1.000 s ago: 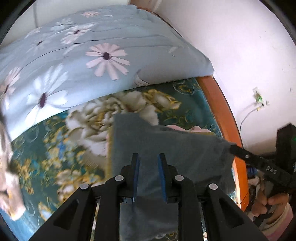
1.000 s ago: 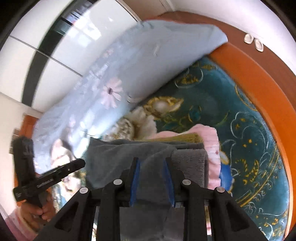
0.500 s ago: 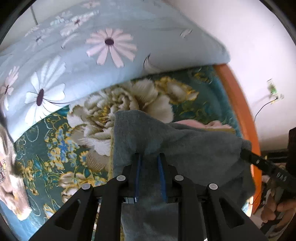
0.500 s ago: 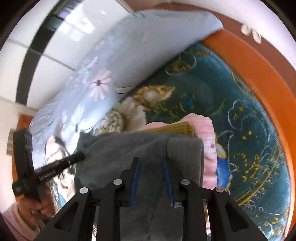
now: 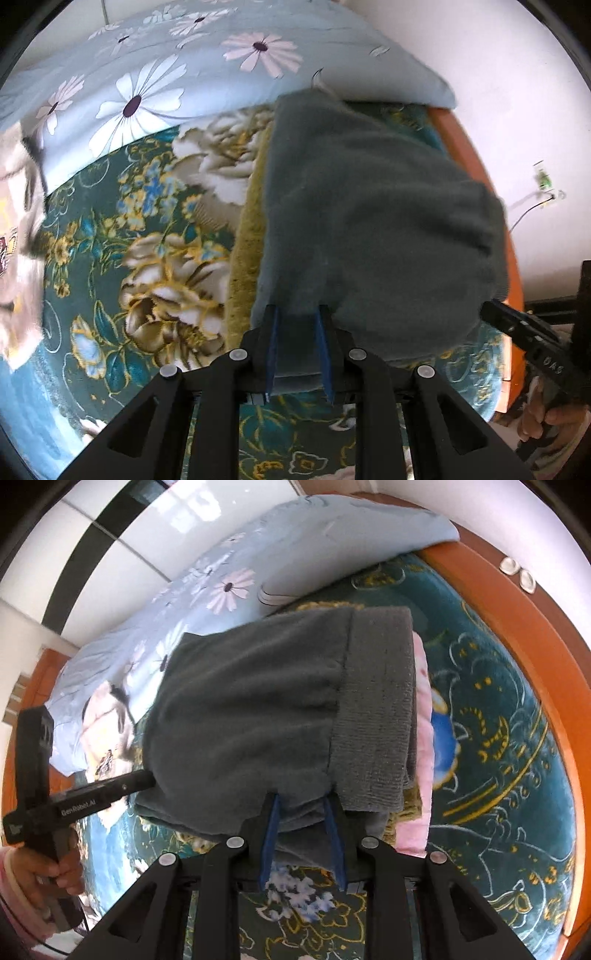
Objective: Fold clothes
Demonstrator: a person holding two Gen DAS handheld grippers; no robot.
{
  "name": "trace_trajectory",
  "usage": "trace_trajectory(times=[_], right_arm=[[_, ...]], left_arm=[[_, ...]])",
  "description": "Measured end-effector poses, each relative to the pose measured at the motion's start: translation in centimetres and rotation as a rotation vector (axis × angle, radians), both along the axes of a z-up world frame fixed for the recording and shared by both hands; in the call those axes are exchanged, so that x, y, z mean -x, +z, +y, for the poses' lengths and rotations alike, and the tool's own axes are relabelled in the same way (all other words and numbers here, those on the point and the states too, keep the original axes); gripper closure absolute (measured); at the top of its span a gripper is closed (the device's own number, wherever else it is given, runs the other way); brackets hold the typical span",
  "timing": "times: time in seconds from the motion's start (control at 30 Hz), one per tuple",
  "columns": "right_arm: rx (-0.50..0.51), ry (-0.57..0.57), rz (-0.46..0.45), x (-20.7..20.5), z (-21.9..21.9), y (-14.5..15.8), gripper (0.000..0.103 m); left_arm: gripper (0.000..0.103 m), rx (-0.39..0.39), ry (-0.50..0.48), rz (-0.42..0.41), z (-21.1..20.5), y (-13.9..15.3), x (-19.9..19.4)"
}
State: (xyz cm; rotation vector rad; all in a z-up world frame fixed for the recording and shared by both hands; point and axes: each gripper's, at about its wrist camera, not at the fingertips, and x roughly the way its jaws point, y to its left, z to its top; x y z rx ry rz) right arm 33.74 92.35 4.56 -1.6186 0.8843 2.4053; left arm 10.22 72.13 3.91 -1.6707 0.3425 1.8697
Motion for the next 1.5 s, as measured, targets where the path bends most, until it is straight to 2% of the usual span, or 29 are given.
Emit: trace_trajectory(times=[0.13,0.3,0.4,0.47,0.57,0.7,0.77,0.83,1.07,1.13,1.17,1.2,1.27,1.3,1.5], right_arm=[[0.009,-0.005,-0.057,0.3,-0.1,-1.9,0.075],[0.097,-0.079,-0.087,-0.3,0.6,-3.6,0.073],[0.120,-0.116,-0.094,-0.6,1.0,-3.2,0.073],[0.076,-0.087,-0.068,-0.8,0.6,-1.6,0.073],[0.028,-0.035,-0.053,-1.3,-0.2,-0.2,0.072],[0.008,0.001,-0.088,-2.1,-1.5,-0.3,0.068],[0.008,0.003,-0.105,-2.3,-2.2,-0.6,0.063],[0.006,0.017,-0.121,-2.3,-3.1,-0.9,0.052],[-0.037,0.090,-0.157,-2.9,-5.8,-1.2,0.035],[-0.025,0.078,-0.170,-3.0,-6.4,-1.4,0.025],[-0.020,0.070,-0.174,-3.1,-6.7,-1.5,0.022],[-0.023,0.069,-0.175,-3.2,-7.0,-1.5,0.016],[-0.054,0.086,-0.163,-3.6,-7.9,-1.2,0.007],[-0.070,0.095,-0.158,-3.8,-8.3,-1.0,0.000],[-0.145,0.124,-0.141,-4.1,-8.8,-0.3,0.000]], left_arm=[[0.083,0.064,-0.029,0.008,0.8,-1.7,0.2],[0.083,0.129,-0.076,0.024,1.2,-2.6,0.0],[0.083,0.117,-0.062,0.022,0.8,-1.7,-0.2],[0.082,0.094,-0.035,0.022,0.2,-0.8,-0.5],[0.070,0.067,0.002,0.013,-0.6,0.1,-1.1],[0.062,0.034,0.036,0.007,-1.3,0.8,-2.7],[0.062,0.052,0.046,0.018,-2.0,0.7,-3.5],[0.062,0.078,0.056,0.011,-2.7,0.6,-4.3],[0.062,0.153,0.098,-0.010,-4.7,0.8,-5.4],[0.061,0.161,0.106,0.005,-5.1,1.2,-5.9],[0.055,0.162,0.109,0.012,-5.2,1.3,-6.1],[0.043,0.163,0.111,0.017,-5.3,1.4,-6.3],[0.035,0.155,0.111,0.043,-5.4,1.8,-6.8],[0.034,0.150,0.111,0.057,-5.5,2.0,-7.1],[0.033,0.123,0.060,0.144,-5.4,3.3,-8.7]])
